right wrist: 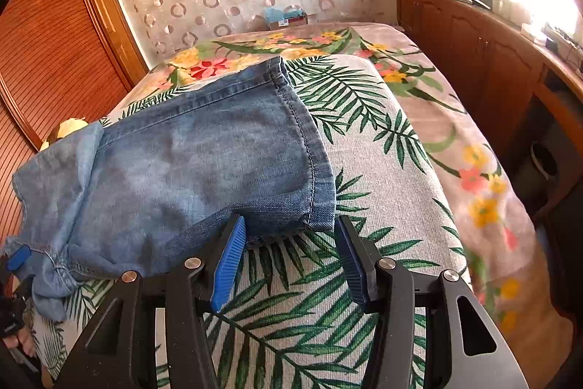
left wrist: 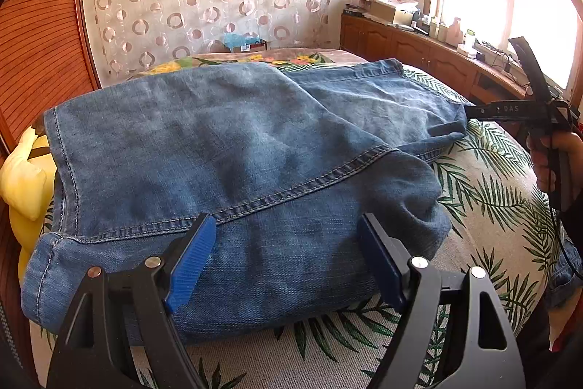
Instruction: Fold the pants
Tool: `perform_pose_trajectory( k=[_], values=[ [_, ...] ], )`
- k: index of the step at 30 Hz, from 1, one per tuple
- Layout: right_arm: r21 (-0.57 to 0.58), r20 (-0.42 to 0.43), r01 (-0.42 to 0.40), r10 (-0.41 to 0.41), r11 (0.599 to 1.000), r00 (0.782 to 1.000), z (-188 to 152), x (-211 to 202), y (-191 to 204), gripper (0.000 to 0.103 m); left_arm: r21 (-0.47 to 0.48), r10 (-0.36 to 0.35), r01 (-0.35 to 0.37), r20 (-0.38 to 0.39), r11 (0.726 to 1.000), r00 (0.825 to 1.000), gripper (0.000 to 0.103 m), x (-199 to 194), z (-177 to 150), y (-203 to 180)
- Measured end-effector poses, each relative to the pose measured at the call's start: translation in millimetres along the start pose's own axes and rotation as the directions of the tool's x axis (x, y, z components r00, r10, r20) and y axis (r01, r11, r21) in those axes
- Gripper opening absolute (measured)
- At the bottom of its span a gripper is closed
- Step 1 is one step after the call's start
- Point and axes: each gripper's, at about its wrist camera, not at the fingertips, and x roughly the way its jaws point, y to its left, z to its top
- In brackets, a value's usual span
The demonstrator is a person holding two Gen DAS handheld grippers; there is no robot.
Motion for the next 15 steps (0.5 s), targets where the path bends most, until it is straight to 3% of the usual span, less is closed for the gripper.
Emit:
perform_pose_trajectory(
  k=[10, 11, 14, 15],
  values=[
    [0.066, -0.005, -0.042, 0.042, 0.997, 0.999, 2.5, 11.1, -1.4, 0.052, -0.005, -0.007, 0.007, -0.008, 1.0, 1.0, 0.08, 2.6, 0.9, 0.2],
    [0.063, -0.003, -0.042, 0.042, 0.997, 0.999, 2.1, 12.6, 0.5, 0.048, -0.006, -0.008, 0.008, -0.008, 1.0, 1.0, 0.08, 2.1, 0.9, 0.5],
    [0.047, 0.006, -0.037, 0.037, 0.998, 0.999, 0.5, 13.9, 3.9, 0.015, -0.011, -0.014, 0.014, -0.007, 1.0, 1.0, 0.08, 2.5, 0.1, 0.9],
    [0.044, 0.012, -0.052, 0.051, 0.998, 0.999, -0.2, 12.7, 4.4, 0.014, -0.013, -0.016, 0.016, -0.007, 1.0, 1.0, 0.08, 2.5, 0.4, 1.0]
  ],
)
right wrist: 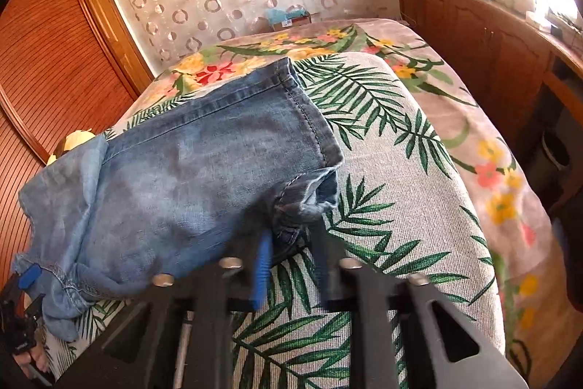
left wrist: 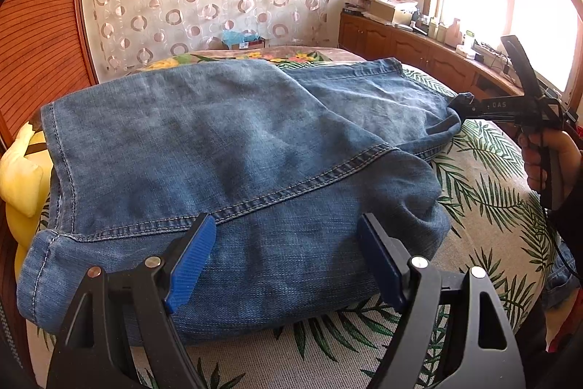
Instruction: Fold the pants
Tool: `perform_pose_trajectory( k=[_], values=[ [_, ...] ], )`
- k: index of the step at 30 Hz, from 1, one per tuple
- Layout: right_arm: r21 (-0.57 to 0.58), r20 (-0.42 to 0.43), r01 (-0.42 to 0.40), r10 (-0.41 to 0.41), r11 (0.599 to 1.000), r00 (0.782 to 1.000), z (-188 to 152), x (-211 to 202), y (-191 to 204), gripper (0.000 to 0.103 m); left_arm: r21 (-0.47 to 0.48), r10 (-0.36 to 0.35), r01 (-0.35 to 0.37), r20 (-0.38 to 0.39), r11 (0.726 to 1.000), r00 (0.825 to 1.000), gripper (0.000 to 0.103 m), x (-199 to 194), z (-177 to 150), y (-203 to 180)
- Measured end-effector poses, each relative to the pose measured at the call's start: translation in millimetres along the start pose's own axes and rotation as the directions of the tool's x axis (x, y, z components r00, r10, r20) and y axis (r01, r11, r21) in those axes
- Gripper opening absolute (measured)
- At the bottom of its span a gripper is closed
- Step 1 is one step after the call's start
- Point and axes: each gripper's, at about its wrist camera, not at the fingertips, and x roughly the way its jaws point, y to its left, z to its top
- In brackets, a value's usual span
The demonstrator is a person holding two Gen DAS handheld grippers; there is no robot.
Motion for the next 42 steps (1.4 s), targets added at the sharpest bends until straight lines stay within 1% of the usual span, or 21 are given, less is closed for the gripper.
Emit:
perform_pose_trajectory(
  k=[2, 6, 9, 15, 17, 20, 22, 25, 30, 35, 38, 42],
  values=[
    [-0.007, 0.019, -0.008, 0.008, 1.0, 1.0, -1.4, -5.7, 0.9, 0.01, 0.001, -0.003, 0.003, -0.001, 1.0, 1.0, 0.08, -0.5, -0.7, 0.8],
    [0.014, 0.059, -0.06, 0.059, 0.998, 0.997, -5.3, -32.7, -1.8, 0.01, -0.001, -0.019, 0.019, 0.003, 1.0, 1.0, 0.08, -1.7, -0.6, 3.7],
    [-0.022, 0.103, -0.052, 0.054, 0.998, 0.993, -7.9, -57.8, -2.0, 0.009, -0.002, -0.019, 0.019, 0.008, 1.0, 1.0, 0.08, -2.8, -1.5, 4.2],
    [-0.044, 0.168, -0.062, 0.069, 0.997, 0.983, -17.1, -96.4, -5.3, 0.008, -0.012, -0.021, 0.022, 0.027, 1.0, 0.999, 0.08, -7.4, -2.2, 8.2],
    [-0.062, 0.174, -0.067, 0.077, 0.996, 0.982, -21.3, -102.7, -2.1, 0.008, -0.013, -0.021, 0.021, 0.026, 1.0, 0.999, 0.08, -9.0, -1.9, 9.6],
    [-0.102, 0.177, -0.041, 0.059, 0.994, 0.982, -24.6, -98.8, 3.0, 0.008, -0.011, -0.005, 0.005, 0.03, 1.0, 1.0, 0.08, -15.7, 0.5, 11.6],
    [-0.117, 0.179, -0.029, 0.05, 0.993, 0.983, -22.7, -95.6, 7.0, 0.008, -0.017, 0.003, -0.003, 0.041, 1.0, 0.999, 0.08, -22.1, 3.8, 13.4],
    [-0.137, 0.184, -0.036, 0.061, 0.99, 0.981, -16.9, -93.6, 14.3, 0.009, -0.02, 0.016, -0.015, 0.049, 1.0, 0.999, 0.08, -32.4, 7.7, 15.1],
    [-0.199, 0.197, -0.06, 0.1, 0.978, 0.975, -3.0, -92.8, 39.3, 0.009, -0.016, 0.048, -0.047, 0.056, 0.999, 0.997, 0.08, -46.8, 14.5, 19.0],
    [-0.282, 0.199, -0.104, 0.164, 0.954, 0.966, 7.5, -91.4, 81.7, 0.009, -0.033, 0.058, -0.056, 0.069, 0.998, 0.996, 0.08, -60.4, 14.7, 30.5],
    [-0.342, 0.191, -0.141, 0.216, 0.929, 0.958, 13.0, -90.4, 114.8, 0.009, -0.035, 0.067, -0.064, 0.08, 0.997, 0.995, 0.08, -69.0, 13.4, 34.5],
    [-0.424, 0.168, -0.208, 0.302, 0.881, 0.938, 17.1, -90.2, 163.1, 0.009, -0.043, 0.077, -0.073, 0.1, 0.996, 0.992, 0.08, -82.6, 12.5, 43.1]
  ],
)
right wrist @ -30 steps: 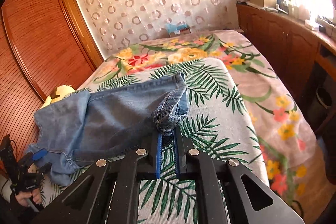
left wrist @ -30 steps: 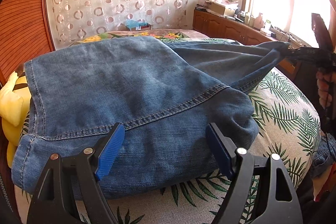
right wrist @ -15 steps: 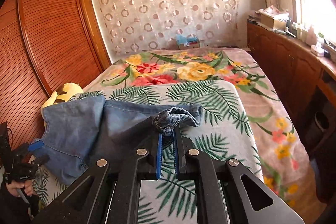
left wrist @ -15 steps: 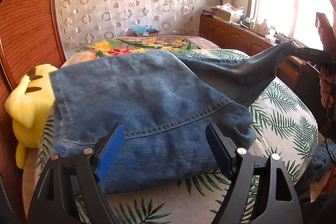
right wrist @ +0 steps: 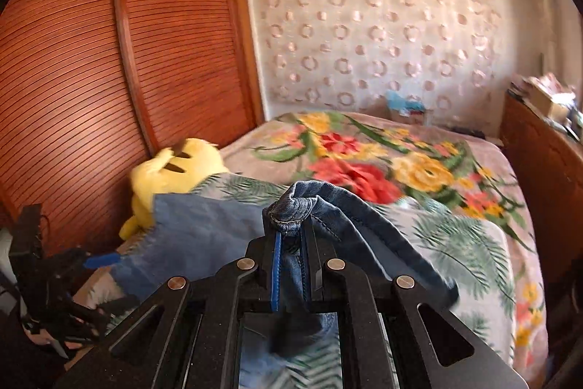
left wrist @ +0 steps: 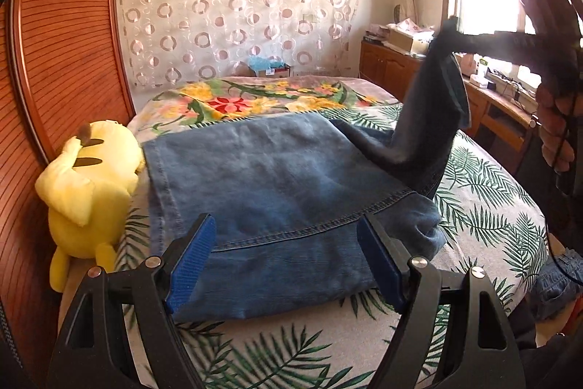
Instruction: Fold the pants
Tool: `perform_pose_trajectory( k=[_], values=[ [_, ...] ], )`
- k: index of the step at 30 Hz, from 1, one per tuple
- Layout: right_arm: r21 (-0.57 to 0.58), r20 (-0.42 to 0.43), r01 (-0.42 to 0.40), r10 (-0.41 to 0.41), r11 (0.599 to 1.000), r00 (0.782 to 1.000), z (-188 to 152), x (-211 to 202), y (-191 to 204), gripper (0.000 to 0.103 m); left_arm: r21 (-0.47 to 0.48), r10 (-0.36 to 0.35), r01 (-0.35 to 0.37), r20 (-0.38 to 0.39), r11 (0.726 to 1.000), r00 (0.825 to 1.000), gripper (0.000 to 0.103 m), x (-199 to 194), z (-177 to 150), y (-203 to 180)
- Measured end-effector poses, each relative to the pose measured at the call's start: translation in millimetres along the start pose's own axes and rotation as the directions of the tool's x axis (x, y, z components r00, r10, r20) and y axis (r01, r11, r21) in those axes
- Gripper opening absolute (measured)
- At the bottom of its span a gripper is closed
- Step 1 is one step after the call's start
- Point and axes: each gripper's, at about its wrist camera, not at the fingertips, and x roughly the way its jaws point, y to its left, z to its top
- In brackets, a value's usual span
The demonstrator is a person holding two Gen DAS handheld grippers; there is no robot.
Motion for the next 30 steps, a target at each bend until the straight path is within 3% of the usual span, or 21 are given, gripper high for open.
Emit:
perform_pose_trajectory(
  k=[5, 9, 11, 12, 14, 16, 23, 30],
  values=[
    [-0.072, -0.035, -0.132, 0.13, 0.989, 0.991, 11.9, 28.5, 45.5, 0.009, -0.013, 0.017, -0.017, 0.012, 1.0, 1.0, 0.08, -10.4, -1.6, 12.8],
    [-0.106, -0.117, -0.152, 0.139, 0.983, 0.983, 5.1, 61.0, 61.5, 0.009, -0.019, 0.03, -0.03, 0.004, 0.999, 1.0, 0.08, -9.1, -5.7, 20.5],
    [-0.098, -0.151, -0.166, 0.15, 0.981, 0.977, 1.2, 74.1, 60.6, 0.014, -0.025, 0.031, -0.031, -0.001, 0.999, 1.0, 0.08, -7.0, -7.7, 23.5],
    [-0.094, -0.168, -0.164, 0.147, 0.982, 0.975, 0.5, 79.6, 59.4, 0.017, -0.028, 0.032, -0.032, -0.003, 0.999, 0.999, 0.08, -5.8, -8.2, 23.6],
    [-0.094, -0.197, -0.156, 0.135, 0.983, 0.971, -1.6, 86.1, 54.3, 0.035, -0.031, 0.032, -0.032, -0.007, 0.999, 0.999, 0.08, -3.6, -8.4, 24.6],
    [-0.092, -0.201, -0.155, 0.134, 0.984, 0.97, 5.2, 87.3, 56.7, 0.04, -0.033, 0.029, -0.029, -0.012, 0.999, 1.0, 0.08, 0.2, -7.1, 24.4],
    [-0.102, -0.194, -0.113, 0.092, 0.988, 0.977, 9.5, 64.6, 46.7, 0.043, -0.023, 0.009, -0.01, -0.025, 1.0, 1.0, 0.08, 10.9, -3.1, 14.3],
    [-0.101, -0.175, -0.044, 0.026, 0.994, 0.984, -9.3, 36.9, 44.9, 0.043, -0.004, -0.009, 0.009, -0.019, 1.0, 1.0, 0.08, 12.0, 4.3, 3.4]
  ],
)
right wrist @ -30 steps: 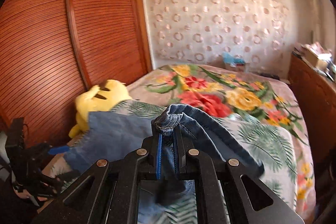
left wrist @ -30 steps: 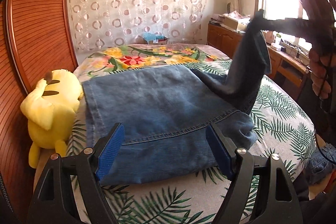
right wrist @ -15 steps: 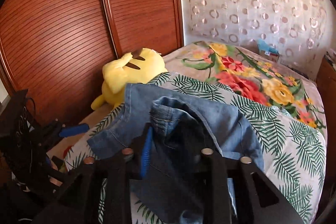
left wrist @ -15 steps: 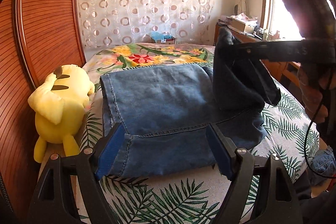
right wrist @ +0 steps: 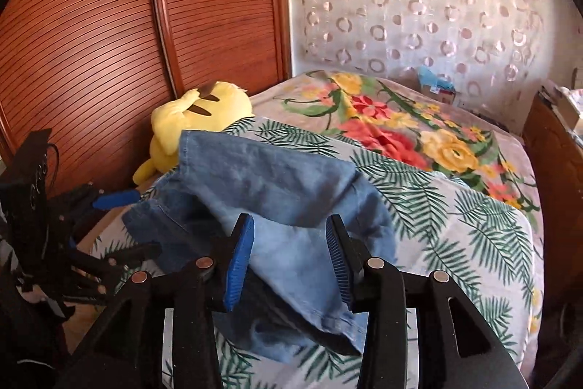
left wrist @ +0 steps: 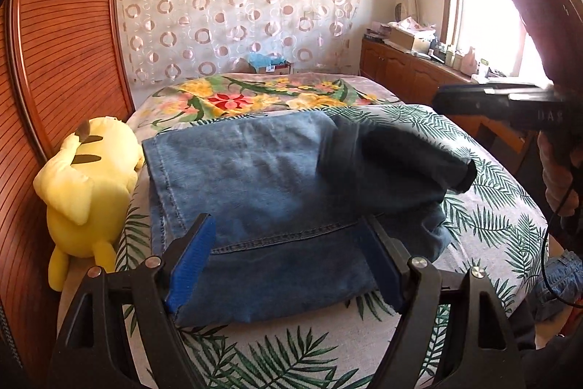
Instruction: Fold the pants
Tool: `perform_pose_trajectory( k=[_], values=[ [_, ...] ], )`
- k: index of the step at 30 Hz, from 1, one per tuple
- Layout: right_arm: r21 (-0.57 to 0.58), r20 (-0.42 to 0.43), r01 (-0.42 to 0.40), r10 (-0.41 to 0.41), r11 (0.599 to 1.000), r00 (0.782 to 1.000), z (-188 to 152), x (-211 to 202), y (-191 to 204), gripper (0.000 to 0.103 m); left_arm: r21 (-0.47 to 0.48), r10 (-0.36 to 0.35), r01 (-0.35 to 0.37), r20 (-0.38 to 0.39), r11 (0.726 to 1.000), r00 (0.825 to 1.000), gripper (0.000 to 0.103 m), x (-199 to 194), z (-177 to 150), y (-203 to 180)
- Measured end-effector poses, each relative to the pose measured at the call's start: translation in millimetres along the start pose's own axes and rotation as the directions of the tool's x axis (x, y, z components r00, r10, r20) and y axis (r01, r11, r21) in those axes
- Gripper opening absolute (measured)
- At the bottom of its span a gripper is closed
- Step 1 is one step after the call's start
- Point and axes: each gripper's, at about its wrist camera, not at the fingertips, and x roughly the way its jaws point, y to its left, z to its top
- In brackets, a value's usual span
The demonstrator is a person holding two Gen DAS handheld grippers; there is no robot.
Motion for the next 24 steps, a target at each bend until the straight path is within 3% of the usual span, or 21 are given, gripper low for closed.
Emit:
perform_pose_trajectory(
  k=[9, 24],
  values=[
    [0.08, -0.049, 0.055, -0.051, 0.995, 0.998, -20.4, 7.2, -7.7, 0.049, 0.022, -0.003, 0.003, -0.015, 1.0, 1.0, 0.08, 6.9, 2.4, -3.9],
    [0.157, -0.141, 0.063, -0.041, 0.986, 0.989, -44.0, 17.1, 2.6, 0.05, 0.045, -0.045, 0.05, -0.103, 0.998, 0.994, 0.08, 26.8, -19.1, -11.9]
  ],
)
